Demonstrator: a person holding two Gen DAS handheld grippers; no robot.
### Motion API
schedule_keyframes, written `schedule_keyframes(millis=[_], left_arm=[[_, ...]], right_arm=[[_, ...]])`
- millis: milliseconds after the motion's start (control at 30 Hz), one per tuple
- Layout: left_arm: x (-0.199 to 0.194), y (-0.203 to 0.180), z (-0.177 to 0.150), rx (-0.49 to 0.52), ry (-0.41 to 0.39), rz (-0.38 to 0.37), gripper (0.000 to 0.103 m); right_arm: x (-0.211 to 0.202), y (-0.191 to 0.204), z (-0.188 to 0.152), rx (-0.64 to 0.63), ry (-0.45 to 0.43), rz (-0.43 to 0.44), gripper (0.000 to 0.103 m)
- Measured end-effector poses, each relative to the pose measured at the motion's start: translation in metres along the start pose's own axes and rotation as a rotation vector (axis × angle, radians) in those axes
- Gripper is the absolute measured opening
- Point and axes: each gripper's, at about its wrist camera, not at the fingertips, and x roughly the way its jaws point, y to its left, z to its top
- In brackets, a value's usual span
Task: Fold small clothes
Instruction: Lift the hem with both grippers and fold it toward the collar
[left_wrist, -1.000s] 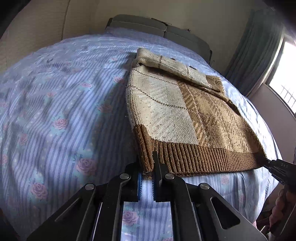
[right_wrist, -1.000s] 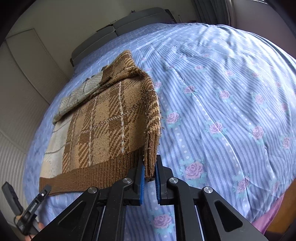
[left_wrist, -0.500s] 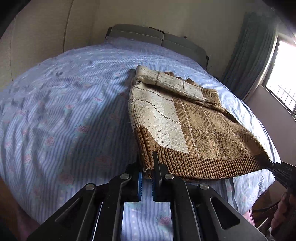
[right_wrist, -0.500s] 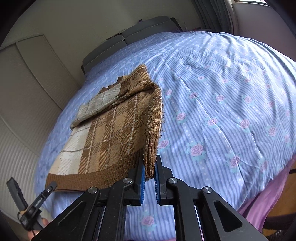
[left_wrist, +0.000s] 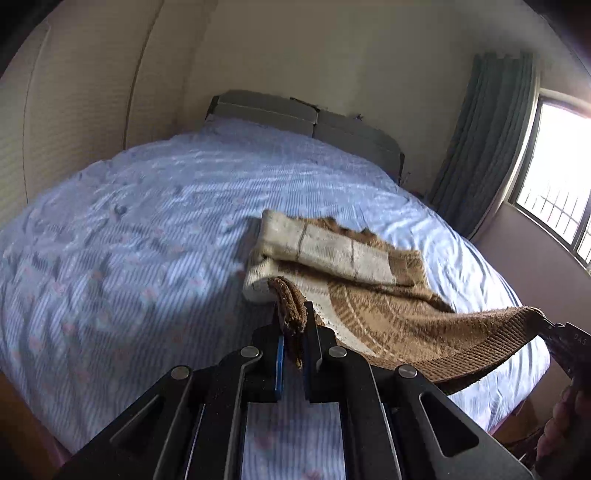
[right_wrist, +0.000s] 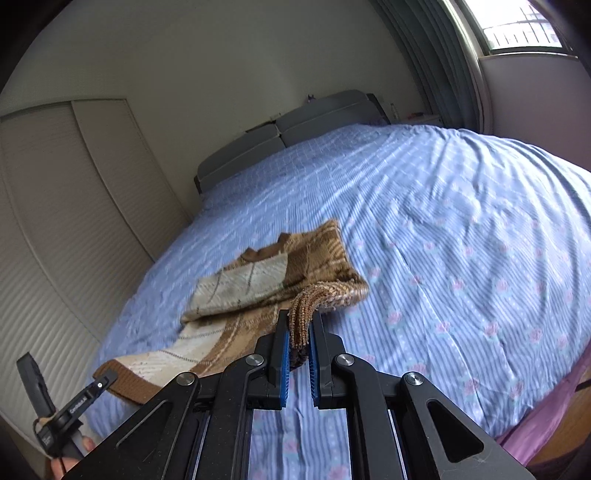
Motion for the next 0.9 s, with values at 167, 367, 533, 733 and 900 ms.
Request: schedule_keyframes(millis=[167, 367, 533, 733, 900], left_arm=[[0.033, -0.006, 0.052, 0.000, -0.085, 0.001, 0.009], [0.106, -0.004, 0.105, -0.025, -0.107, 0.020, 0.009], [0.185, -0.003, 0.132, -0.036, -0.044, 0.036, 0.009], [0.252, 0.002, 0.143, -0.041, 0.015, 0.079, 0.009], [0.297, 0.004, 0.141, -0.012, 0.095, 0.110, 0.009]], right_arm=[[0.035, 0.013, 0.049, 0.007, -0.082, 0.000, 0.009], [0.103, 0.019, 0.095, 0.017, -0.117, -0.051, 0.009], [0.169, 0.009, 0.115, 0.045, -0.070, -0.106, 0.009], [0.233, 0.000, 0.123, 0.057, -0.024, -0.148, 0.009], [0.274, -0.011, 0.122, 0.055, 0.035, -0.188, 0.009]])
